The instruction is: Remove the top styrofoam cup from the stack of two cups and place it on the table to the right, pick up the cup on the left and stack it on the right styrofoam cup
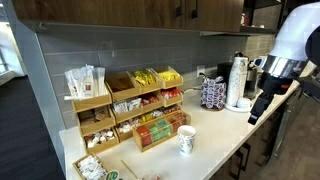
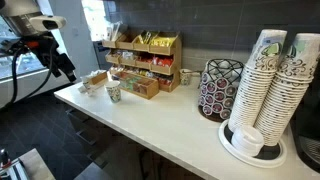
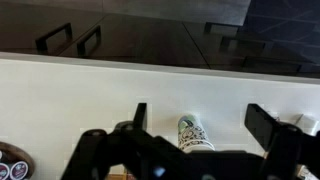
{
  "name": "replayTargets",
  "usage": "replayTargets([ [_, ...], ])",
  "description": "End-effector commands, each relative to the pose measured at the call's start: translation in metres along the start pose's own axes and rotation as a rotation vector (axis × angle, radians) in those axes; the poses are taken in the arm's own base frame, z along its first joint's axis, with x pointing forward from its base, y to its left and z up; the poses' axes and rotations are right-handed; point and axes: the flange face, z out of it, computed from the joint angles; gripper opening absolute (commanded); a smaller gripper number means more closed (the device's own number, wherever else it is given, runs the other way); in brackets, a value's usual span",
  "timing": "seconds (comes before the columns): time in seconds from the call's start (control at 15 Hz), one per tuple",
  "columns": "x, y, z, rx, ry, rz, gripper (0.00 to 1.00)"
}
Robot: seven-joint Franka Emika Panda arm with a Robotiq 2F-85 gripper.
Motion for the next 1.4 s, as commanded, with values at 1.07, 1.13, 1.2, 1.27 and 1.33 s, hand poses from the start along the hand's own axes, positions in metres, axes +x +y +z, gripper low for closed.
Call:
replayTargets([
  [1.07, 0.164, -0.072, 0.080, 0.032, 0.117, -0.111, 1.00],
  [1.13, 0.176, -0.071, 0.092, 0.034, 0.117, -0.113, 1.00],
  [1.2, 0.187, -0.070, 0.098, 0.033, 0.115, -0.117, 1.00],
  [1.27, 0.196, -0.066, 0.110, 0.049, 0.102, -0.119, 1.00],
  [1.33, 0.204, -0.066, 0.117, 0.048, 0.088, -0.117, 1.00],
])
